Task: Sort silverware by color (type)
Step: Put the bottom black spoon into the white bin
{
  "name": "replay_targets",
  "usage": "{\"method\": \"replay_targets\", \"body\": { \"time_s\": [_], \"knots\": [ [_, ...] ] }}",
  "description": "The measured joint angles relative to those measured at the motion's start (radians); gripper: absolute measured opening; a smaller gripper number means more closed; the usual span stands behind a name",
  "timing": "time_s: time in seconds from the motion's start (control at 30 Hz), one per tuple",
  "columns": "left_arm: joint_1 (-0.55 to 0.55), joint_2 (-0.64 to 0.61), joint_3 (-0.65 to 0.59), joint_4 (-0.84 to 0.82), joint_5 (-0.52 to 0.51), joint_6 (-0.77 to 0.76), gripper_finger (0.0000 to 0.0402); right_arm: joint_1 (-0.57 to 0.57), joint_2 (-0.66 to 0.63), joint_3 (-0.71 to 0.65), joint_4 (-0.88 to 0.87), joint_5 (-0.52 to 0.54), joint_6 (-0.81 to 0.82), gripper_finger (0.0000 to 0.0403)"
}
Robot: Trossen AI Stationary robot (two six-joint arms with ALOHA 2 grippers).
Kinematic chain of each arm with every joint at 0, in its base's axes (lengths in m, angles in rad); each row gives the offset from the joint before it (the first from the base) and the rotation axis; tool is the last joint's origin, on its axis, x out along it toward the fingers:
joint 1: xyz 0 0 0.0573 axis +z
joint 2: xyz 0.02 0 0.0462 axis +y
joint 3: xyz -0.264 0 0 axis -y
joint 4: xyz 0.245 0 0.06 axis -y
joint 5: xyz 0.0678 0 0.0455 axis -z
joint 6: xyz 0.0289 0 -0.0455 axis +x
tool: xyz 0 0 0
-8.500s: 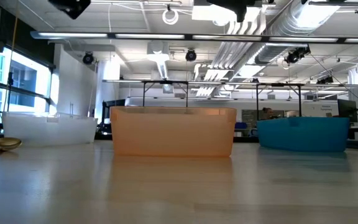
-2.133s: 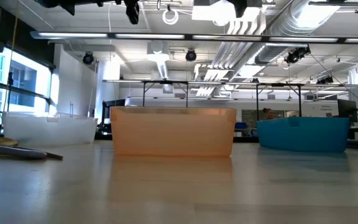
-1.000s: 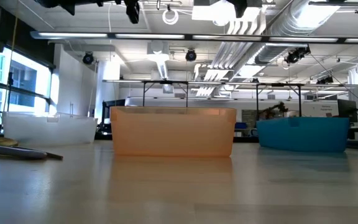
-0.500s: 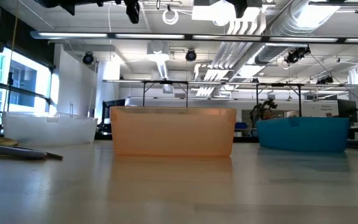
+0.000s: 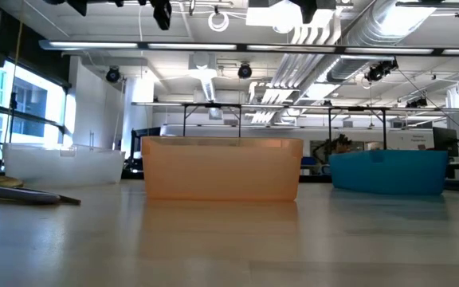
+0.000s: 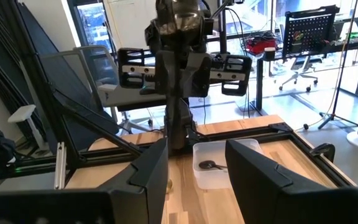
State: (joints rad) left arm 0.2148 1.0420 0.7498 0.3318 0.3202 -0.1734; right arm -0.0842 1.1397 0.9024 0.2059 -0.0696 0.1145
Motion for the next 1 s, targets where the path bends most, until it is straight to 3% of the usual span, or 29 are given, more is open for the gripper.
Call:
{"method": "replay_targets", "body": {
  "time_s": [0.2, 0.6, 1.0],
  "knots": [
    [0.070, -0.096, 0.000, -0.174, -0.032, 0.011, 0.0000, 0.000, 0.000, 0.000, -0.015, 0.000, 0.000, 0.0146],
    [0.224, -0.234, 0.000, -0.712, -0.302, 0.081, 0.0000, 0.000, 0.000, 0.000, -0.045, 0.015, -0.003, 0.0146],
    [0.324, -0.264, 0.000, -1.106, -0.494, -0.032, 0.0000, -0.008, 0.000, 0.000, -0.045, 0.061, -0.010, 0.0146]
  ]
}}
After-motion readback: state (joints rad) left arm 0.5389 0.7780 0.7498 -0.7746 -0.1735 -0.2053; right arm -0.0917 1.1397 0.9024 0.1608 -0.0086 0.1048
